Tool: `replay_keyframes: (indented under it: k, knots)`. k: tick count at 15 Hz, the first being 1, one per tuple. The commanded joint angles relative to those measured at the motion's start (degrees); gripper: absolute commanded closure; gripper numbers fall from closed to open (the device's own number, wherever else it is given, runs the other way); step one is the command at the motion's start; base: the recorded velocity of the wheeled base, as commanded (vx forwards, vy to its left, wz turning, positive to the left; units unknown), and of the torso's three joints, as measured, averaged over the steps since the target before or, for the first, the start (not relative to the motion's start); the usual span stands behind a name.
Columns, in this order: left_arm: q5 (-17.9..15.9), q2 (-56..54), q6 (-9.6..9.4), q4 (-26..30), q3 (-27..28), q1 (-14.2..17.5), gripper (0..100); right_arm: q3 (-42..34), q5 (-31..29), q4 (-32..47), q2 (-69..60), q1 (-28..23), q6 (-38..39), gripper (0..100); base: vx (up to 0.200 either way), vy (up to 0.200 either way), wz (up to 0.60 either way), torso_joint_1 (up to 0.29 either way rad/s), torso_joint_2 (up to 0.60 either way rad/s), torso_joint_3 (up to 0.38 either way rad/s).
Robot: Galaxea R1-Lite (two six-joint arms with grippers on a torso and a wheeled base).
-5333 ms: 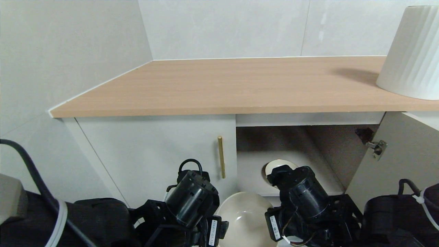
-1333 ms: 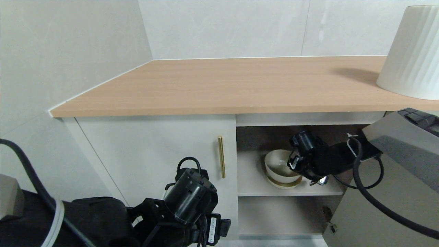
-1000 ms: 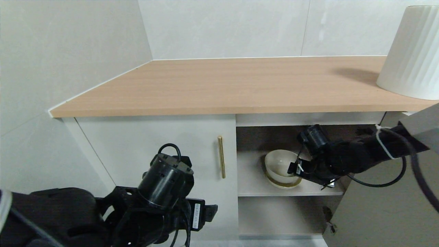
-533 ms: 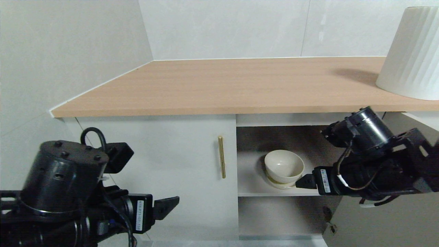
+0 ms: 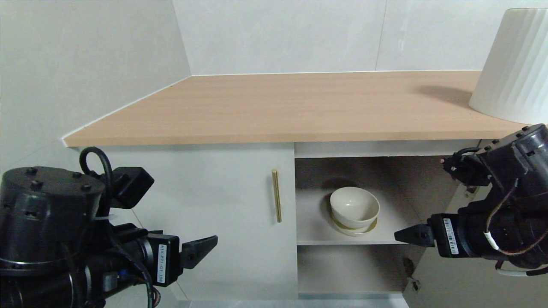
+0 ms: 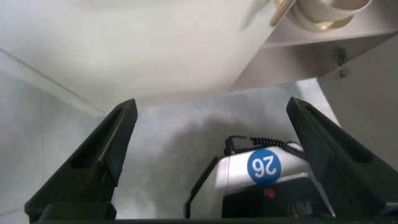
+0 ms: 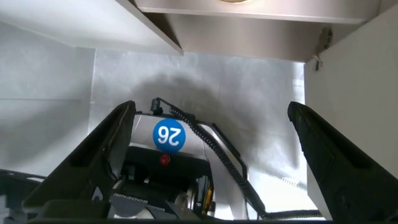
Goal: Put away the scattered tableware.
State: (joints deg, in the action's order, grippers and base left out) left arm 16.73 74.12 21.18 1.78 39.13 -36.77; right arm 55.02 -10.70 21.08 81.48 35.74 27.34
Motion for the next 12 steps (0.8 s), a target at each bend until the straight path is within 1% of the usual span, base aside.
replay_keyframes:
  k: [1,2,12]
  knots:
    - [0.06,0.68,0.09,-0.11,-0.11,-0.24,0,-0.17,-0.11,0.02,-1.06,0.03,-0.10,0,0.000,0.000,0.00,0.000,0.00,0.000]
    - [0.15,1.20,0.09,-0.11,-0.11,-0.32,0,-0.17,-0.20,0.28,-1.50,0.03,-2.03,0,0.000,0.000,0.00,0.000,0.00,0.000]
    - [0.15,2.17,0.09,-0.11,-0.20,-0.41,0,-0.88,-0.81,0.37,-1.50,-0.06,-3.70,0,-0.200,0.000,0.00,0.001,0.00,0.000]
